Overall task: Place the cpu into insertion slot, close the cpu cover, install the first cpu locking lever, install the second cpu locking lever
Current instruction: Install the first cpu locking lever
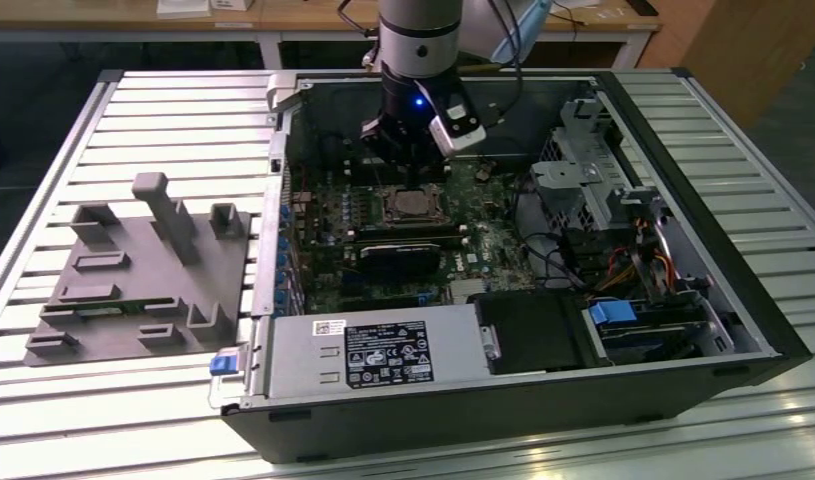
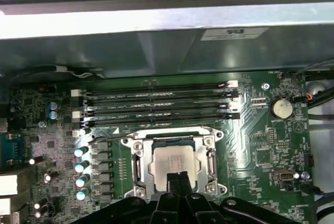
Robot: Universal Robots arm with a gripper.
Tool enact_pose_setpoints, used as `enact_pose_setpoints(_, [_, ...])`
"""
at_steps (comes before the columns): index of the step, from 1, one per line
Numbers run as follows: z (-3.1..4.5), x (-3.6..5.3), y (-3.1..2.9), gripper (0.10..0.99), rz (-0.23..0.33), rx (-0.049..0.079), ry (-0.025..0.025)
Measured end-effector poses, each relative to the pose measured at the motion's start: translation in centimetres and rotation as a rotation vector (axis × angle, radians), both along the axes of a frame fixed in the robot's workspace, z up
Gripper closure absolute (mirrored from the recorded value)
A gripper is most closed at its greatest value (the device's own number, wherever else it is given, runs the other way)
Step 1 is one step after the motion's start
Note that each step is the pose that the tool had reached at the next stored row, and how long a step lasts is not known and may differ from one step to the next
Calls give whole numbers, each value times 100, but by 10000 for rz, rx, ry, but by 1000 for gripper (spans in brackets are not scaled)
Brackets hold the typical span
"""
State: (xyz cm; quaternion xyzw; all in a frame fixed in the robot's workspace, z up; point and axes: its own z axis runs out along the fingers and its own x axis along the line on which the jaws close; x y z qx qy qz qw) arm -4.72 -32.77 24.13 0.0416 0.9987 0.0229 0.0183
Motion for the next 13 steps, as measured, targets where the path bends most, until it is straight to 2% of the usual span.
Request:
enact_pose_setpoints(6, [0, -118, 0, 984, -1, 0, -29])
enact_pose_setpoints(13, [0, -324, 0, 984, 1, 1, -117])
